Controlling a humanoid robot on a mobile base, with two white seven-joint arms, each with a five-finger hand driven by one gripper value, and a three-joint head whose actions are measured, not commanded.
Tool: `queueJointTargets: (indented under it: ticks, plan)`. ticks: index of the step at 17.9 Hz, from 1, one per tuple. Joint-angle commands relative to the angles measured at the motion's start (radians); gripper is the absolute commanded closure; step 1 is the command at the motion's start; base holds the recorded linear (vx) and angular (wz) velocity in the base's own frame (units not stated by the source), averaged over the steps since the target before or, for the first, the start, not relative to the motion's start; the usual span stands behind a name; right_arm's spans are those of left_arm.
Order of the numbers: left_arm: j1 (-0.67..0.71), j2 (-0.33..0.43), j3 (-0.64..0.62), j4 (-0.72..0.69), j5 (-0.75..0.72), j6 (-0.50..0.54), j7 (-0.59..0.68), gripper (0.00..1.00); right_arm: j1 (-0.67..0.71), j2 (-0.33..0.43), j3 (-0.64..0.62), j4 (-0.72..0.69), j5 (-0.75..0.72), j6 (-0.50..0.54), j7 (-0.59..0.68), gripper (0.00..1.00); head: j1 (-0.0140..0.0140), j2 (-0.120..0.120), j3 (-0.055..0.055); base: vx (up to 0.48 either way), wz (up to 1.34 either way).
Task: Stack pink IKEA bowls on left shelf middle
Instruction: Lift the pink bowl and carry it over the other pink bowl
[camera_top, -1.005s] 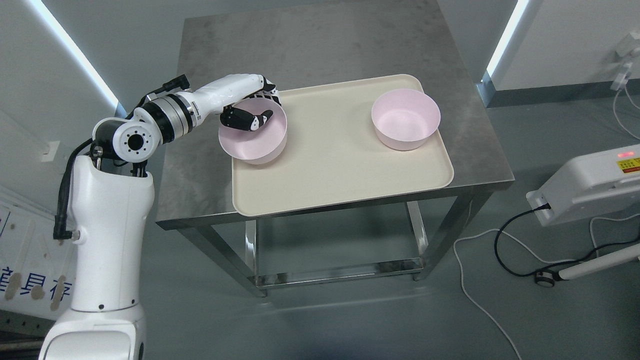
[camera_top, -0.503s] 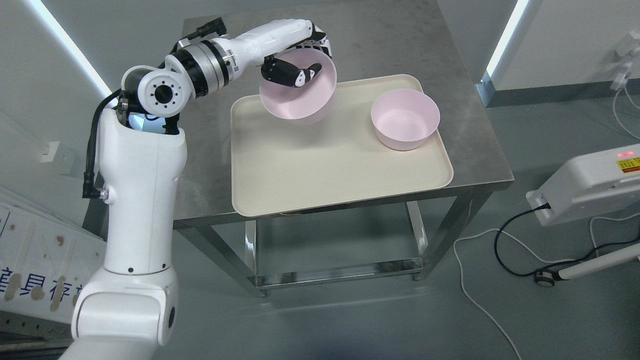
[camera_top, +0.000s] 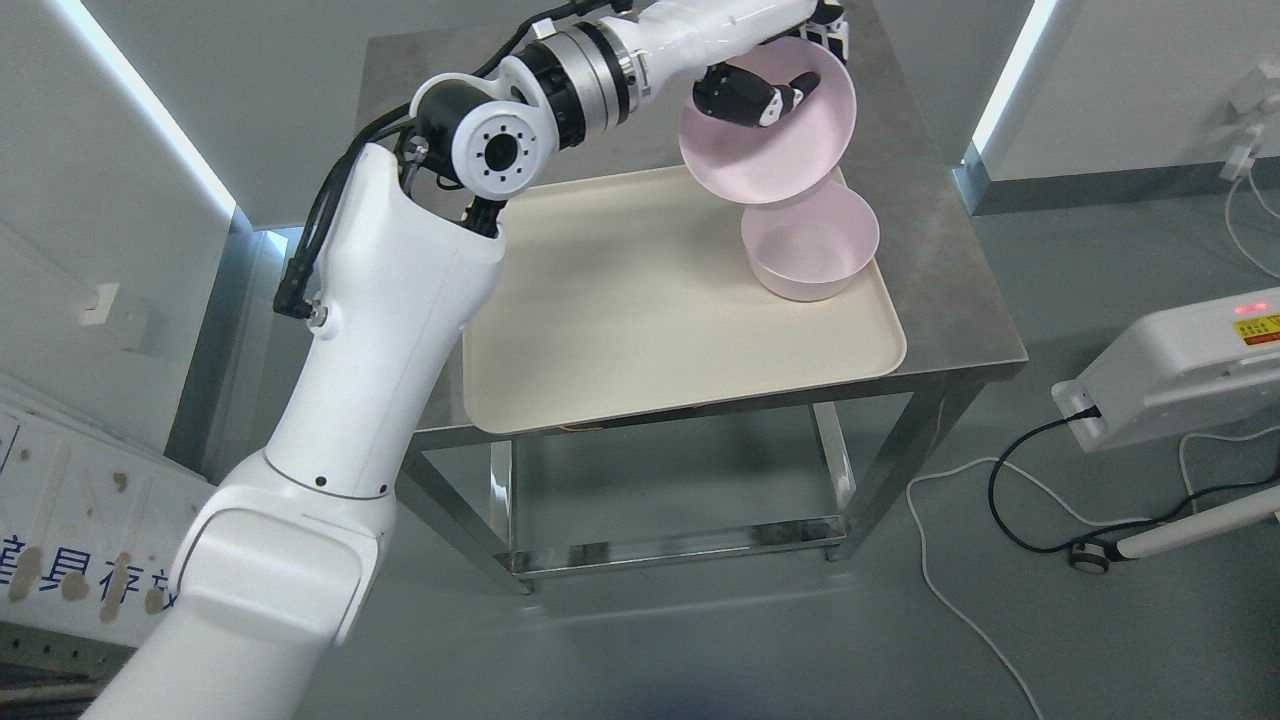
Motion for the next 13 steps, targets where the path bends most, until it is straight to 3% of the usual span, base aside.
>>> queueJointTargets:
  ticks: [1, 6, 13]
  plan:
    - [-0.089, -0.020, -0.335, 0.265, 0.016, -0.001, 0.041, 0.96, 0.000, -0.017, 0.000, 0.000, 0.000, -0.001, 0.000, 0.00, 0.0000, 0.000, 0.000, 0.000, 0.00]
    - [-0.136, -0.020, -0.300, 0.370, 0.015, -0.001, 0.072, 0.96, 0.000, -0.017, 0.000, 0.000, 0.000, -0.001, 0.000, 0.00, 0.0000, 0.000, 0.000, 0.000, 0.00]
    - [-0.133, -0.020, -0.273, 0.390, 0.013, 0.001, 0.077, 0.96, 0.001, -0.017, 0.000, 0.000, 0.000, -0.001, 0.000, 0.00, 0.0000, 0.000, 0.000, 0.000, 0.00]
